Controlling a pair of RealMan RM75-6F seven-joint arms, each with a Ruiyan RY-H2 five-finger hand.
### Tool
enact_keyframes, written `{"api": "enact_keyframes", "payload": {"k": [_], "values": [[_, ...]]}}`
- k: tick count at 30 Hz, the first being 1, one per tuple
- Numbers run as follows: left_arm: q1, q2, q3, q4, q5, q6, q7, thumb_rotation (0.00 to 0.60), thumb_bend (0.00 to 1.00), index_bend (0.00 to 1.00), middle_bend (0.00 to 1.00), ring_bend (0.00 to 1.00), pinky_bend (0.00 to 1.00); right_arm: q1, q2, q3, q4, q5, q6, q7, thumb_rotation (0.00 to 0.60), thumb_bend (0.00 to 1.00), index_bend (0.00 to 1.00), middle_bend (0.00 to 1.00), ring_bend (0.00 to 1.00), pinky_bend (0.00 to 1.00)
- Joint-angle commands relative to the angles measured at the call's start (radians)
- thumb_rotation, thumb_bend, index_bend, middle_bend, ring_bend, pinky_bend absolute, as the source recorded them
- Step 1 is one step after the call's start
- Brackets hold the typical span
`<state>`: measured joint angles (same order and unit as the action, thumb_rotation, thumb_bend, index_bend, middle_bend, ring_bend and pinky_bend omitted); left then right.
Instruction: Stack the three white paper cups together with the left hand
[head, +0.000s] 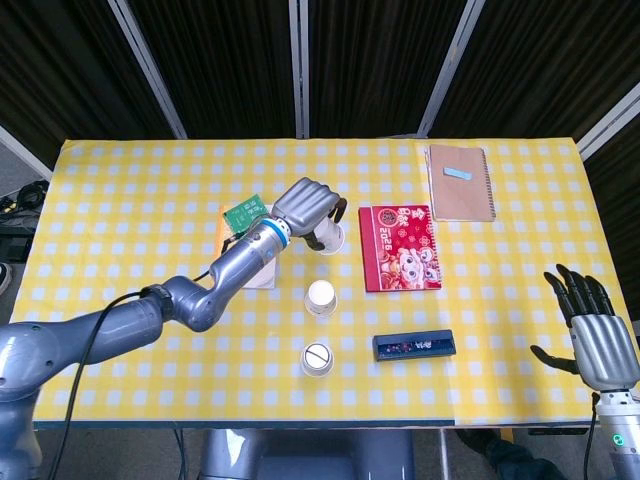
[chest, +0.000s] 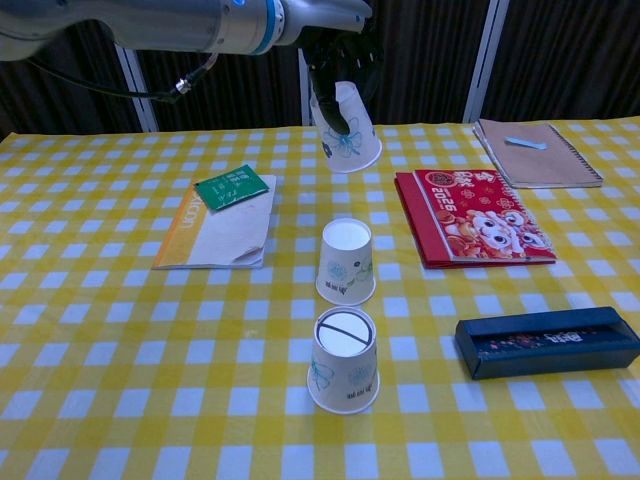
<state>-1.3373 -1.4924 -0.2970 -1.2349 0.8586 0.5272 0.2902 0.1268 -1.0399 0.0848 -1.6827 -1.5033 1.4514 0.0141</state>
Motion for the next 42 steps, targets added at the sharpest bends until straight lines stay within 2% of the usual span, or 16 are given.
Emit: {"api": "enact_keyframes", "payload": {"k": [1,5,10,15,21,28,42], "values": [[0.075,0.208,0.037,-0.258,0.000,0.086,0.046,0.600,0.06,0.48,0.44,0.37,0.49,0.000,0.001,-0.001,-0.002,-0.003,0.002,-0.001,0.600,0.00,0.05,0.00,0.00,0.00],[0.102,0.272,0.056,-0.345,0.046,0.102,0.047,0.600,0.06,0.49,0.44,0.37,0.48,0.000,0.000,-0.003,-0.003,-0.006,0.001,-0.001,0.600,0.00,0.05,0.00,0.00,0.00],[0.148,0.337,0.097,-0.451,0.175,0.129,0.046,0.600,0.06,0.49,0.44,0.37,0.48,0.001,0.000,-0.003,-0.005,-0.011,0.003,-0.002,0.600,0.00,0.05,0.00,0.00,0.00],[0.173,0.329,0.132,-0.483,0.266,0.129,0.020,0.600,0.06,0.49,0.44,0.37,0.48,0.001,-0.001,-0.004,-0.006,-0.011,0.001,-0.005,0.600,0.00,0.05,0.00,0.00,0.00],[0.182,0.260,0.148,-0.445,0.330,0.131,-0.023,0.600,0.06,0.49,0.44,0.37,0.48,0.001,0.000,-0.002,-0.005,-0.008,0.002,-0.003,0.600,0.00,0.05,0.00,0.00,0.00],[0.154,0.182,0.135,-0.392,0.307,0.103,-0.049,0.600,0.06,0.49,0.44,0.37,0.49,0.003,-0.002,-0.002,0.000,-0.001,-0.005,-0.001,0.600,0.00,0.05,0.00,0.00,0.00],[0.085,0.093,0.131,-0.318,0.236,0.082,0.031,0.600,0.06,0.49,0.44,0.37,0.49,0.004,-0.003,0.004,0.009,0.012,-0.007,0.007,0.600,0.00,0.05,0.00,0.00,0.00]]}}
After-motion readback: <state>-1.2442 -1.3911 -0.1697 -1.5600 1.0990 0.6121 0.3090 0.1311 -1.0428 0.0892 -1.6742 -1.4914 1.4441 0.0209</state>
